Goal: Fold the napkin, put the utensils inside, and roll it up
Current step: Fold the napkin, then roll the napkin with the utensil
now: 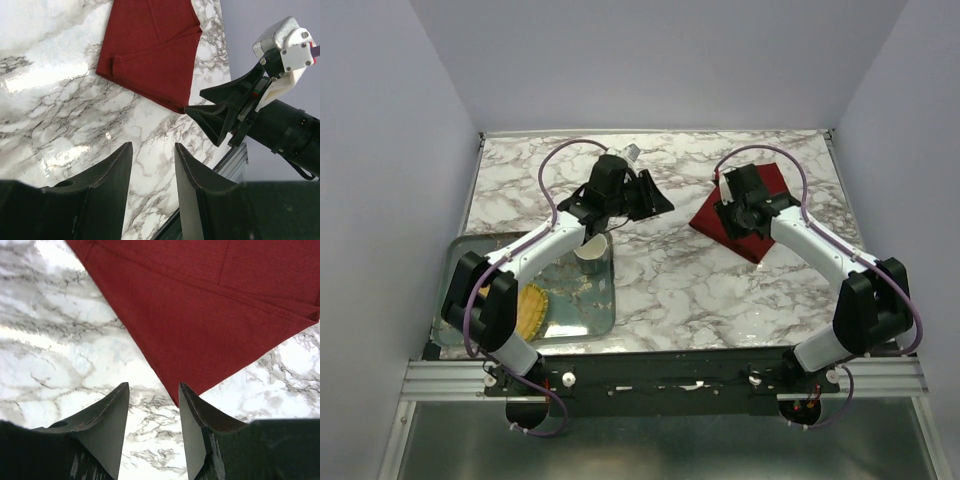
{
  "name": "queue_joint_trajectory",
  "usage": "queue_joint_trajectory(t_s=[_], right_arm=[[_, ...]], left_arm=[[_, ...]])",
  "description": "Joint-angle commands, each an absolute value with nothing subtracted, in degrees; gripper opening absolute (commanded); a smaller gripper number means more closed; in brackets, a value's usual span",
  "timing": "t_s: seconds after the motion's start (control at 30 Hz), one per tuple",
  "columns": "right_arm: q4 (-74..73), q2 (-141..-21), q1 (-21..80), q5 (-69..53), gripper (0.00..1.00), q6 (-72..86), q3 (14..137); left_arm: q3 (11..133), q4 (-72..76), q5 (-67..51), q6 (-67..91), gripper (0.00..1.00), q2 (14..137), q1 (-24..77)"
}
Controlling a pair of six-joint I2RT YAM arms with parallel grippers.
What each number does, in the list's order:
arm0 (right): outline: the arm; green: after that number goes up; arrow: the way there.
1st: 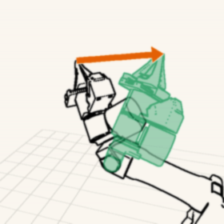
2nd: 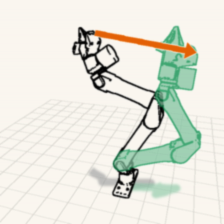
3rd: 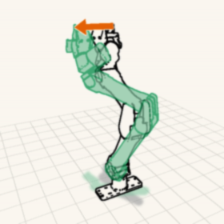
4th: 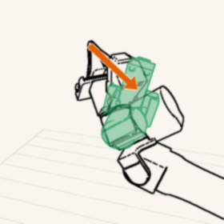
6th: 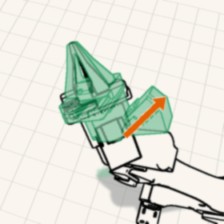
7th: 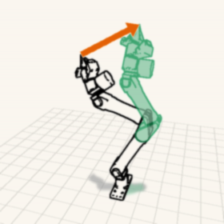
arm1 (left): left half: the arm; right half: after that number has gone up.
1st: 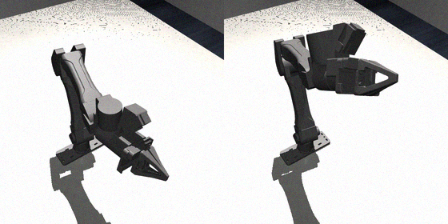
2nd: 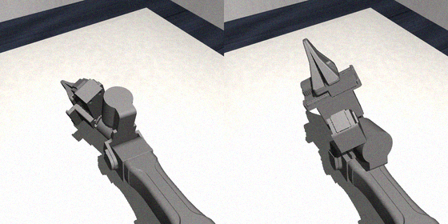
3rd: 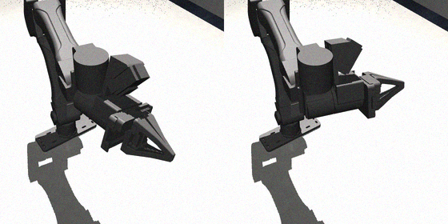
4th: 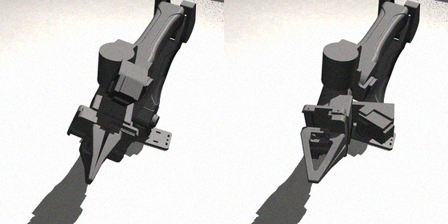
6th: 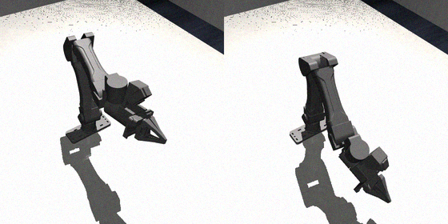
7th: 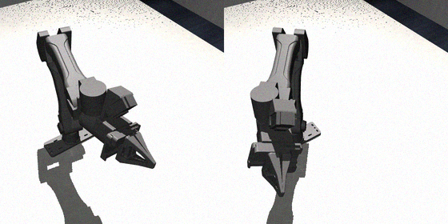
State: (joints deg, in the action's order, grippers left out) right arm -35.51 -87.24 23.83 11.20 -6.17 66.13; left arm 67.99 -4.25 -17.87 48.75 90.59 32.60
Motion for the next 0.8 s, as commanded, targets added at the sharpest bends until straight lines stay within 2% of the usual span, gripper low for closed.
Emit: queue_joint_trajectory(t_s=[0.0, 0.57, 0.77], right_arm=[[-39.7, -87.8, 27.4, 15.5, 0.52, -10.8, 63.7], [-35.5, -96.3, 30.1, 22.3, 0.52, -14.6, 62.8], [-34.6, -95.4, 31.1, 24.5, 0.53, -14.1, 64.4]], left_arm=[[65.3, -2.5, -20.1, 49.9, 0.49, 87.5, 31.6], [63.8, -1.8, -21.6, 49.3, 0.49, 85.5, 30.8], [63.6, -1.4, -22.0, 49.2, 0.49, 85.7, 30.7]])
